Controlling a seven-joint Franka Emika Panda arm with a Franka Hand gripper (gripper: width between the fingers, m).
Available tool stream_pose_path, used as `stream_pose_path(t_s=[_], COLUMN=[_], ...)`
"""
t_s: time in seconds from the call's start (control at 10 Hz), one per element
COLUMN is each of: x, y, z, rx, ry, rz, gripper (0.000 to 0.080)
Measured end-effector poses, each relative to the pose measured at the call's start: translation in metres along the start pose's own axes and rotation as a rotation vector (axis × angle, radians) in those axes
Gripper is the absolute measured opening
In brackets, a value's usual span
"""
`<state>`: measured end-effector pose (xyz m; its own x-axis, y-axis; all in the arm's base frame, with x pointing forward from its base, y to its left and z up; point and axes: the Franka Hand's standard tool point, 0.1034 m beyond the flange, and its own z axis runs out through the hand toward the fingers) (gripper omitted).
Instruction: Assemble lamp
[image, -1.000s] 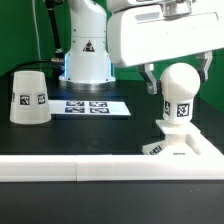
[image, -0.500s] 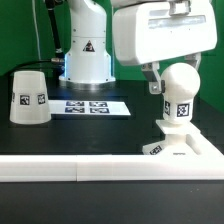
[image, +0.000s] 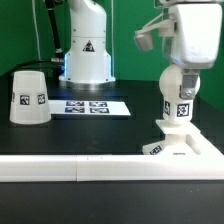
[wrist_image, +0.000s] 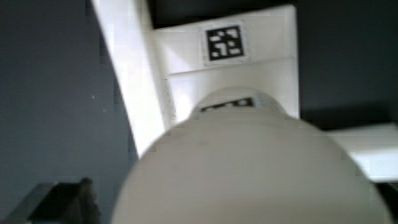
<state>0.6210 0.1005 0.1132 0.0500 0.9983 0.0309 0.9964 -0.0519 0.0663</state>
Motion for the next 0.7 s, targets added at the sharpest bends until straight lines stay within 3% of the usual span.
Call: stream_pose_path(t_s=[0.5,0.7], x=[-0.009,-0.009], y=[0.008,0.009], z=[-0.001,-0.001], rx=[-0.027,-0.029], ry=[-0.016,-0.016], rz=[-0.142,-0.142], gripper=[0.0699,0.0574])
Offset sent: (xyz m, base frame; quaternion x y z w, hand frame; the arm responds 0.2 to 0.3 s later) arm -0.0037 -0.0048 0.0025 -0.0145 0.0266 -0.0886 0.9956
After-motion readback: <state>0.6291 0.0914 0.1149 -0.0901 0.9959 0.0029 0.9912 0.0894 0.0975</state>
